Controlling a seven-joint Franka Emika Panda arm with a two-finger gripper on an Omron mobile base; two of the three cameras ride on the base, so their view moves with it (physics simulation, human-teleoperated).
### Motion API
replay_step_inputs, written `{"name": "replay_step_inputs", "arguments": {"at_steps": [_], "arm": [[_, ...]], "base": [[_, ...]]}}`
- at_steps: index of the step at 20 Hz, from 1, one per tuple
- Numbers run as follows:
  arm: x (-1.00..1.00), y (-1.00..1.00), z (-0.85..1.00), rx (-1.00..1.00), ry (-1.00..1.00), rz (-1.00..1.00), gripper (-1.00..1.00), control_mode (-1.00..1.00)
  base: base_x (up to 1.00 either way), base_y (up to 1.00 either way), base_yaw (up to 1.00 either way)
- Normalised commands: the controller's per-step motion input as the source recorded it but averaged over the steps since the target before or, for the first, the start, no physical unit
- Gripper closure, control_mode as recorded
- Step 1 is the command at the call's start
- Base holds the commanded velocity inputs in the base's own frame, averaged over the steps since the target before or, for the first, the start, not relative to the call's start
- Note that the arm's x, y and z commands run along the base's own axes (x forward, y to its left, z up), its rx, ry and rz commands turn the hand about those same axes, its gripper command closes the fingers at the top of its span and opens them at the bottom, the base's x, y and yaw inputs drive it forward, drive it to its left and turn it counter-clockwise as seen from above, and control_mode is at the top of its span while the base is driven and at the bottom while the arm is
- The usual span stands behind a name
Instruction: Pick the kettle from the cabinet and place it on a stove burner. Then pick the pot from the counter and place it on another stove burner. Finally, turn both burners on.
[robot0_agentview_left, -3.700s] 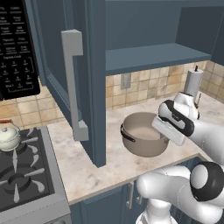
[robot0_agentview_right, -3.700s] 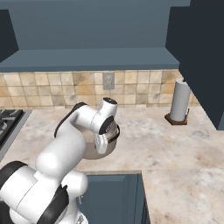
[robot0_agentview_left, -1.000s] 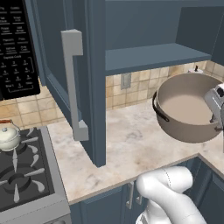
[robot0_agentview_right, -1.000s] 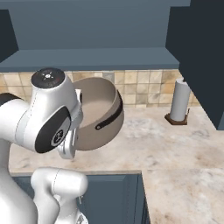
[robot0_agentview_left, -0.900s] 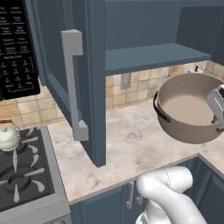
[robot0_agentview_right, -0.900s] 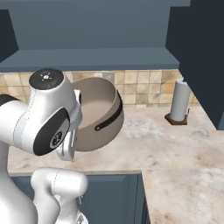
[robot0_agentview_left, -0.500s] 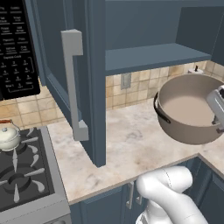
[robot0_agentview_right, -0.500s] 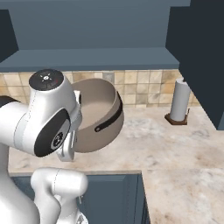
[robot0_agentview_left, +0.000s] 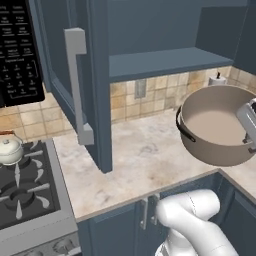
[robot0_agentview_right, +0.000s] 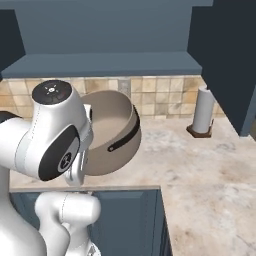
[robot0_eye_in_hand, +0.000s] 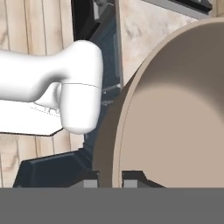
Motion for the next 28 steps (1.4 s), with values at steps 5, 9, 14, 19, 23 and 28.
{"name": "replay_step_inputs", "arguments": {"at_steps": [5, 9, 14, 19, 23, 28], "arm": [[0.0, 0.0, 0.0, 0.0, 0.0, 0.0, 1.0, 1.0], [0.0, 0.0, 0.0, 0.0, 0.0, 0.0, 1.0, 1.0], [0.0, 0.0, 0.0, 0.0, 0.0, 0.0, 1.0, 1.0], [0.0, 0.0, 0.0, 0.0, 0.0, 0.0, 1.0, 1.0], [0.0, 0.0, 0.0, 0.0, 0.0, 0.0, 1.0, 1.0], [0.0, 0.0, 0.0, 0.0, 0.0, 0.0, 1.0, 1.0]], "base": [[-0.48, 0.17, 0.0], [-0.53, 0.3, 0.0], [-0.54, 0.33, 0.0], [-0.57, 0.34, 0.0], [-0.78, 0.23, -0.01], [-0.71, 0.33, -0.01]]}}
